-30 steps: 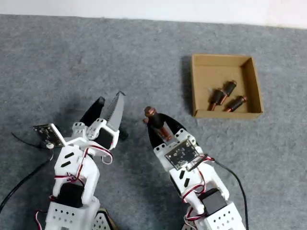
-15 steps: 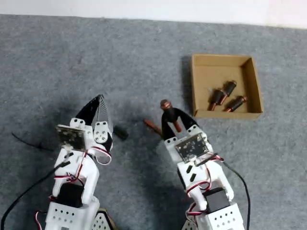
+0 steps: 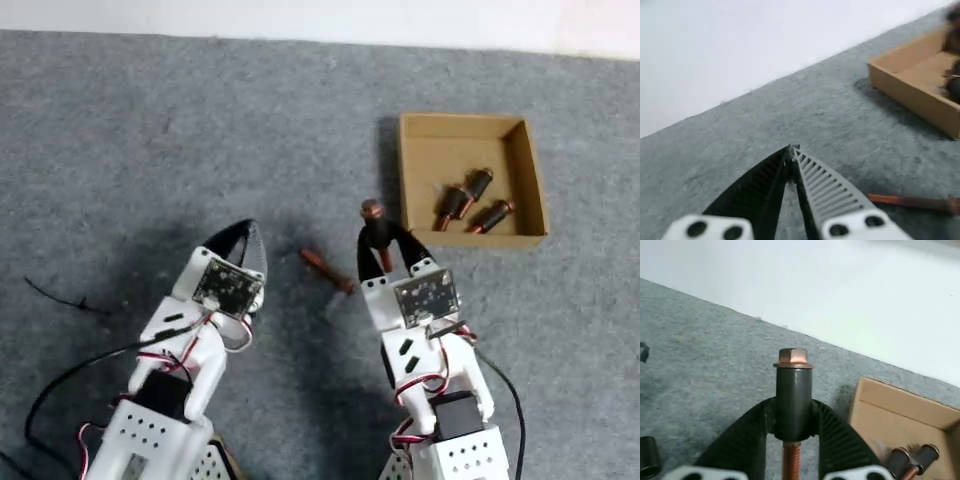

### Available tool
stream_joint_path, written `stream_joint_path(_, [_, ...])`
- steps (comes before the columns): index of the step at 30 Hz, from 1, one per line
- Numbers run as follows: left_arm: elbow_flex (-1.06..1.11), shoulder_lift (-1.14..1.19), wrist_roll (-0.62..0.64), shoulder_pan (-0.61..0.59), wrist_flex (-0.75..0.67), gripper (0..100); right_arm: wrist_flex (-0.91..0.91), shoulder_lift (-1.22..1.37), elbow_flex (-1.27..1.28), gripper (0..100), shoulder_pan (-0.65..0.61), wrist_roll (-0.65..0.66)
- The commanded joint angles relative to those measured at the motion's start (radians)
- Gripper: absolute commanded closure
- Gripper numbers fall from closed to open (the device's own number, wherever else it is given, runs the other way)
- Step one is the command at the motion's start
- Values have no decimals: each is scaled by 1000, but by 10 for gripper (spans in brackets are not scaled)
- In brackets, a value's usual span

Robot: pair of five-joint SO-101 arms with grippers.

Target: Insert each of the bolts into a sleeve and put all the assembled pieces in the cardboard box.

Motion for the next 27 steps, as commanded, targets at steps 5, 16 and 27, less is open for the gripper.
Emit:
stream_joint_path(5, [7, 88, -5, -21, -72, 992, 45, -5, 16, 991, 71, 20])
stream_joint_path(16, [7, 85, -5, -22, -72, 991, -99, 677, -403, 993, 122, -100])
stream_joint_path(27, [7, 85, -5, -22, -72, 990, -120, 1636, -1084, 993, 280, -322])
